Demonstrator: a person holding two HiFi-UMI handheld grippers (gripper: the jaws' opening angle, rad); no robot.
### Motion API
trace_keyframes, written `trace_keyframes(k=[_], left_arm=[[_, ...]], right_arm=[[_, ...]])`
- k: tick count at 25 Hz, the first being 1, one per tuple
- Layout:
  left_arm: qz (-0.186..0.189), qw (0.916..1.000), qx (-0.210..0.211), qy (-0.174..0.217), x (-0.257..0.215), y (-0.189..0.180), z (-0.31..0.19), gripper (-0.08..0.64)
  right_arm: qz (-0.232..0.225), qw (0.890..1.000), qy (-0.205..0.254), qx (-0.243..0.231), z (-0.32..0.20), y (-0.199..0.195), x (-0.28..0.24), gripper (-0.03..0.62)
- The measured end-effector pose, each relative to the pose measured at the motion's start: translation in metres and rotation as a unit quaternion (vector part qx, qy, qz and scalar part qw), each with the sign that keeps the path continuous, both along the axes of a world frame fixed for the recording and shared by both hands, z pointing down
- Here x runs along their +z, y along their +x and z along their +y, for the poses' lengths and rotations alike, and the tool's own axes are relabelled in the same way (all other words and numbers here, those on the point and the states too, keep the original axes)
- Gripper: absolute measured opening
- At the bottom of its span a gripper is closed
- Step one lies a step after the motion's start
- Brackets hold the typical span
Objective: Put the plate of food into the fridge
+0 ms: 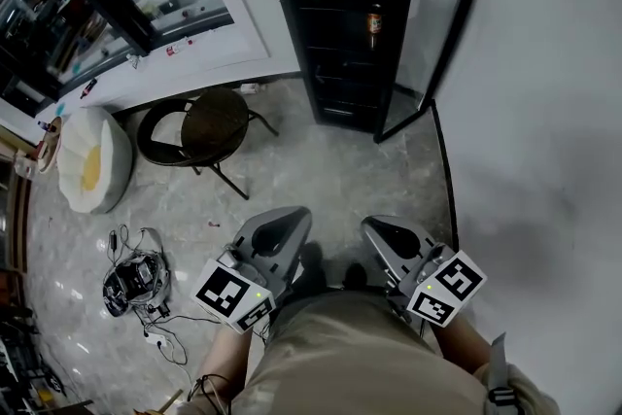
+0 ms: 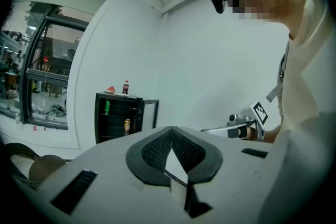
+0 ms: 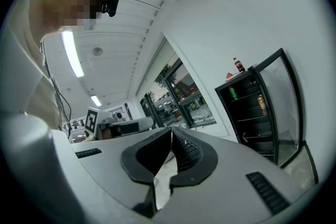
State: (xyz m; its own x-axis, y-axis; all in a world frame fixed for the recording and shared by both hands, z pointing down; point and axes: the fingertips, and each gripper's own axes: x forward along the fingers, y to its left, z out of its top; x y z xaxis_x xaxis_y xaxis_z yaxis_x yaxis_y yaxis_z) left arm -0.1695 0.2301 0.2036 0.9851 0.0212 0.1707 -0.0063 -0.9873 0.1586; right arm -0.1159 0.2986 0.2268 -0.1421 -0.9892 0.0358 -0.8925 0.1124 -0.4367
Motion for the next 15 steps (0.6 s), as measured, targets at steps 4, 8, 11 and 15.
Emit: trace_keyframes(k=[4, 8, 11, 15], left_arm=[[0.011, 0.9999, 0.008, -0.003, 0.002, 0.007, -0.009, 0.011], [0.019, 0.9996, 0.017, -0.014, 0.008, 0.012, -0.024, 0.011], [0.023, 0.9992, 0.022, -0.022, 0.011, 0.018, -0.041, 0.011], [0.033, 0.9985, 0.032, -0.030, 0.008, 0.024, -0.070, 0.011]], right_arm=[[0.002, 1.000, -0.008, 0.013, -0.004, 0.005, 0.004, 0.021], [0.000, 0.999, -0.023, 0.033, -0.011, 0.011, 0.009, 0.021], [0.001, 0.999, -0.035, 0.041, -0.026, 0.015, 0.011, 0.021], [0.010, 0.998, -0.044, 0.052, -0.053, 0.020, 0.007, 0.021]])
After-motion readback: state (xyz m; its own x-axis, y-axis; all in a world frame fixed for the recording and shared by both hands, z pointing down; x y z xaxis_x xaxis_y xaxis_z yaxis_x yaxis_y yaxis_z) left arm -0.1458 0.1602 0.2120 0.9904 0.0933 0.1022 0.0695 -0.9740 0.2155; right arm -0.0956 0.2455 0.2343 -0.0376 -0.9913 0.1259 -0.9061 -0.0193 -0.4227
